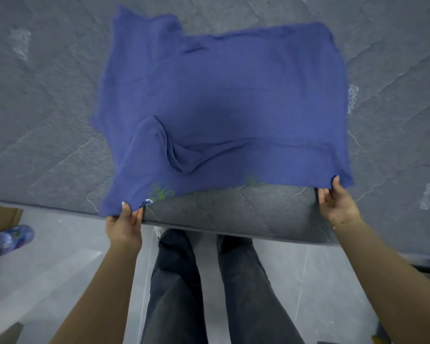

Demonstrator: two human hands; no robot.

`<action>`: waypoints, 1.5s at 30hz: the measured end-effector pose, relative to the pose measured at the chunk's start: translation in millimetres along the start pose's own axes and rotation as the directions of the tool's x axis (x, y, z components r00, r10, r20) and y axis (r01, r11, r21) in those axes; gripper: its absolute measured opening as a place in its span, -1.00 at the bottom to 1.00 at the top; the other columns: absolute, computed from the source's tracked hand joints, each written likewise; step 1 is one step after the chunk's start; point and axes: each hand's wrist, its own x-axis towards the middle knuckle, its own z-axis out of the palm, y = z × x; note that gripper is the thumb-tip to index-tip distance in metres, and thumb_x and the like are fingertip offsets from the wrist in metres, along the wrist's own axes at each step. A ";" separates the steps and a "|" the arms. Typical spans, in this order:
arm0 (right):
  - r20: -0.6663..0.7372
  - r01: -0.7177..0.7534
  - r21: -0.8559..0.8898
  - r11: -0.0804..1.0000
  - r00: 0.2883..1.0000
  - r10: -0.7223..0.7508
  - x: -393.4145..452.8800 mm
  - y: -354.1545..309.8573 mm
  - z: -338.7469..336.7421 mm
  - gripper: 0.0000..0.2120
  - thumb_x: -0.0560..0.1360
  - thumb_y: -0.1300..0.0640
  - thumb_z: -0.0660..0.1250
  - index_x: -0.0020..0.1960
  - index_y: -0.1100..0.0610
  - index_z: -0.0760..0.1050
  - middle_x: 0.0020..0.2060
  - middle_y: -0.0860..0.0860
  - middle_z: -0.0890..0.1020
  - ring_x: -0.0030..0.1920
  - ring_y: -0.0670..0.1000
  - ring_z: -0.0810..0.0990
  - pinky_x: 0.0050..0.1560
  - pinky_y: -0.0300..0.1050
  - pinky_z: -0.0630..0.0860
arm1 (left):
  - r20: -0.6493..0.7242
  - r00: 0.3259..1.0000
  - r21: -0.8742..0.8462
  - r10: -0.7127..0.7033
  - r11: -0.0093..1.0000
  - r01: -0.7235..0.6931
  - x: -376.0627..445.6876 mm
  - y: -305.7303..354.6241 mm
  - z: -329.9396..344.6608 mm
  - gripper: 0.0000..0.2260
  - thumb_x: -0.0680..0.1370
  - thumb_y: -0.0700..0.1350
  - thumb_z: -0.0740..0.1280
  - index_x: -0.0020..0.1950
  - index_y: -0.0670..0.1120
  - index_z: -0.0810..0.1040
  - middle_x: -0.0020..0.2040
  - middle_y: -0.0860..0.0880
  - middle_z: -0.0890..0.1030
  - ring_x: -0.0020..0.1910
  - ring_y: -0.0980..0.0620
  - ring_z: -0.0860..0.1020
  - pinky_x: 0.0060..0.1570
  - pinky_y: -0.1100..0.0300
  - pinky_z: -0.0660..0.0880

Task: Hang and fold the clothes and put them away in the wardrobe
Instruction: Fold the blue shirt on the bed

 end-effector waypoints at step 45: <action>0.114 -0.026 -0.561 0.827 0.988 0.108 -125.0 173.2 200.5 -0.73 0.55 0.25 0.35 -0.25 0.08 0.35 -0.35 0.01 0.47 -0.27 0.02 0.65 -0.16 -0.18 0.58 | 0.764 0.632 0.529 -0.128 0.685 -0.501 56.2 131.3 120.9 -0.81 0.59 -0.14 0.34 -0.23 -0.11 0.50 -0.27 -0.07 0.65 -0.38 0.12 0.61 -0.29 0.29 0.52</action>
